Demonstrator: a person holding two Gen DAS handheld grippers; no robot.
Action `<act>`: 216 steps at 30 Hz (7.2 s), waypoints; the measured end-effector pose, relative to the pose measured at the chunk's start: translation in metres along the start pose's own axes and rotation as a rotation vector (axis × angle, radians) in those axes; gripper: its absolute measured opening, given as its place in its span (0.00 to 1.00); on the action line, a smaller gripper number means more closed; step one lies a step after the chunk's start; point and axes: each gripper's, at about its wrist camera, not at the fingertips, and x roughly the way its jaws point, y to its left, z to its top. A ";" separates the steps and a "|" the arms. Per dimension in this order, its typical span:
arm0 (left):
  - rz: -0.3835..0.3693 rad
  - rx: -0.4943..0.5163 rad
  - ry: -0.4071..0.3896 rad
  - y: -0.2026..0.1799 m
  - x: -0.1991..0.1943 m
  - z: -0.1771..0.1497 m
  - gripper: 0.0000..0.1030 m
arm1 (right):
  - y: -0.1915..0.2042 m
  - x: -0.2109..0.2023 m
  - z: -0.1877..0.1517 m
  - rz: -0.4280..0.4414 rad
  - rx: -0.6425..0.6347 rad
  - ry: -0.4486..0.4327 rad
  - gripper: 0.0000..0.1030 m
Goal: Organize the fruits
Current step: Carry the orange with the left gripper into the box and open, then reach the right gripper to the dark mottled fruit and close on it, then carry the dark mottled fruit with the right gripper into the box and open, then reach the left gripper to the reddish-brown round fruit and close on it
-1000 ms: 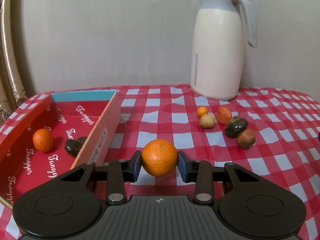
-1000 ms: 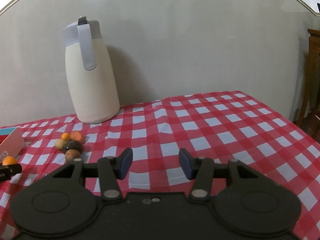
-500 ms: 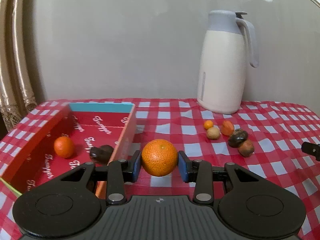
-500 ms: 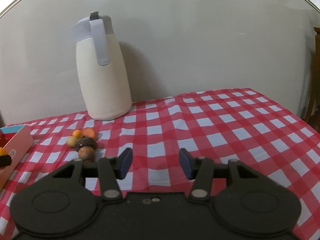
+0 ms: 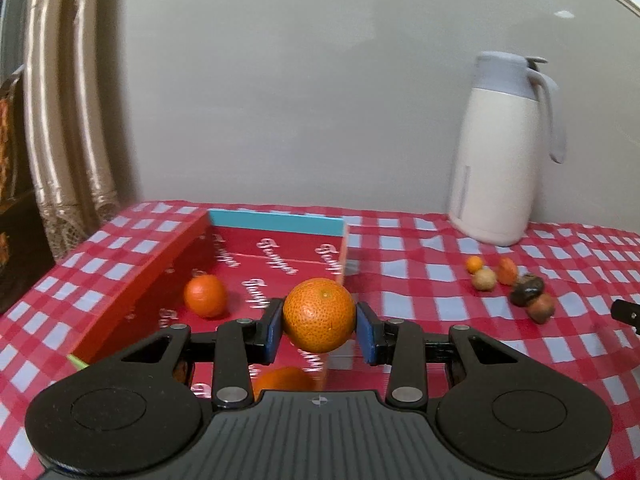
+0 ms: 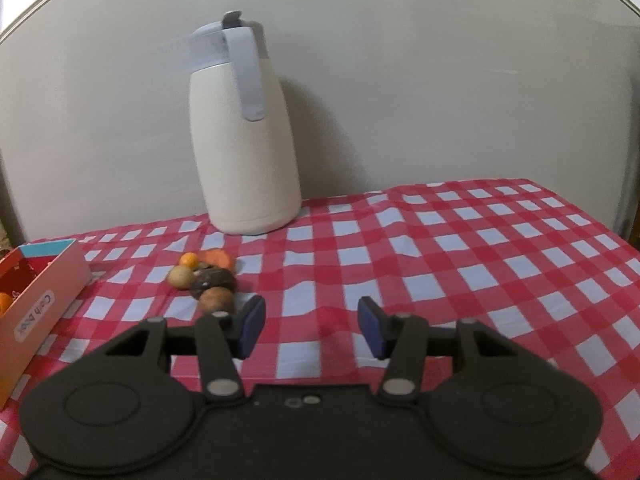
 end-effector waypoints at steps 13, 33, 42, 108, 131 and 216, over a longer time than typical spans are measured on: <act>0.079 -0.092 0.063 0.061 0.017 -0.010 0.38 | 0.032 0.002 -0.003 0.061 -0.023 0.004 0.49; 0.102 -0.079 0.042 0.051 0.016 -0.010 0.67 | 0.030 0.001 -0.004 0.065 -0.021 0.004 0.49; 0.105 -0.084 0.044 0.055 0.016 -0.011 0.67 | 0.039 -0.001 -0.004 0.083 -0.030 -0.001 0.49; 0.273 -0.215 0.000 0.126 0.019 -0.013 0.82 | 0.089 0.094 0.017 0.065 -0.261 0.135 0.40; 0.289 -0.206 0.009 0.139 0.009 -0.015 0.82 | 0.122 0.023 0.019 0.184 -0.248 0.040 0.40; 0.268 -0.226 -0.060 0.153 0.008 -0.019 0.82 | 0.043 -0.016 0.012 0.111 -0.187 -0.071 0.47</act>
